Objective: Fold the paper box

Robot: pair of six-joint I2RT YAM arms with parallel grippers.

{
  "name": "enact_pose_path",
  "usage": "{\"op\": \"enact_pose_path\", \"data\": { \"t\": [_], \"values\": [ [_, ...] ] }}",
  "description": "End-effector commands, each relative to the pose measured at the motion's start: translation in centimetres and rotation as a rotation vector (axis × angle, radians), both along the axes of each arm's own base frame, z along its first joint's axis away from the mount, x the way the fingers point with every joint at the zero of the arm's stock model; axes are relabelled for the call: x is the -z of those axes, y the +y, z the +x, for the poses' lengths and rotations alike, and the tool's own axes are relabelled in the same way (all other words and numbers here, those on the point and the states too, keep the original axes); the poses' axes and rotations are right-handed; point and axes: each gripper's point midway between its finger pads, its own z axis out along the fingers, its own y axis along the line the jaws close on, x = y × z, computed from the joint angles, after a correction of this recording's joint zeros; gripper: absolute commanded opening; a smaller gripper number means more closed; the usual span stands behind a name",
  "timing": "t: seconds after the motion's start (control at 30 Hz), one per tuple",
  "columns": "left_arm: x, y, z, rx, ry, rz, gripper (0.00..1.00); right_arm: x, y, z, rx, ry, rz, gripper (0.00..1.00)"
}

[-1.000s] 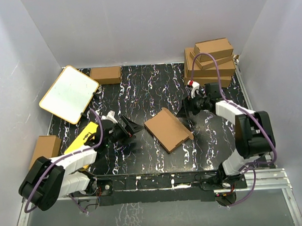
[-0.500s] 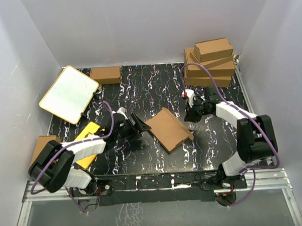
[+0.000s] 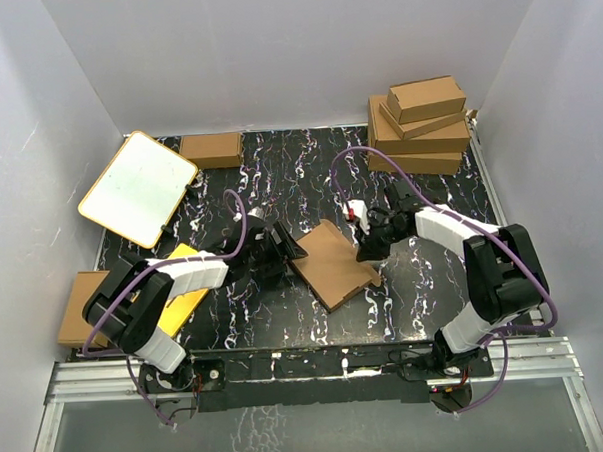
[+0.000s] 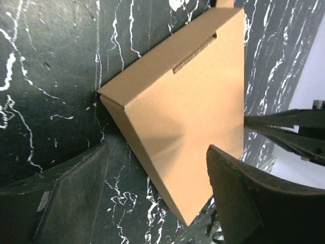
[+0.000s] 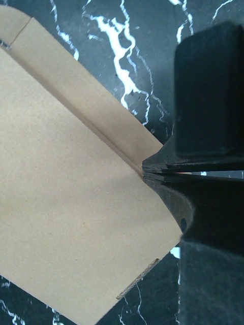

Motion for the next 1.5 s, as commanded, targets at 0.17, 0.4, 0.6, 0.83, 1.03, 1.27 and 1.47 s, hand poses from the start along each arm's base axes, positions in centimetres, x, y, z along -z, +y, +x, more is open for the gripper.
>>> {"op": "enact_pose_path", "data": {
  "t": [0.17, 0.4, 0.6, 0.83, 1.03, 1.27, 1.47],
  "values": [
    [-0.5, 2.0, 0.9, 0.014, -0.061, 0.148, 0.75, -0.5, 4.3, -3.7, -0.214, 0.019, 0.091, 0.10],
    [-1.0, 3.0, 1.5, 0.022, -0.089, 0.174, 0.75, -0.5, 7.2, -6.4, -0.319, 0.051, 0.118, 0.13],
    [-1.6, 2.5, 2.5, 0.087, -0.137, 0.168, 0.76, -0.4, 8.7, -7.4, -0.350, 0.091, 0.130, 0.19],
    [-2.9, 2.8, 4.3, 0.147, -0.192, 0.230, 0.79, -2.1, 8.3, -5.7, -0.266, 0.103, 0.146, 0.25],
    [-6.1, 5.0, 4.4, 0.132, -0.288, 0.312, 0.83, -4.7, 6.3, -4.1, -0.155, 0.125, 0.264, 0.34],
    [-8.1, 5.8, 1.1, 0.110, -0.372, 0.184, 0.92, -6.8, 5.0, -2.9, 0.088, 0.324, 0.487, 0.54],
    [-7.2, 5.7, -1.8, 0.085, -0.322, 0.038, 0.90, -6.5, 4.2, -2.7, 0.302, 0.521, 0.571, 0.61]
  ]
}}
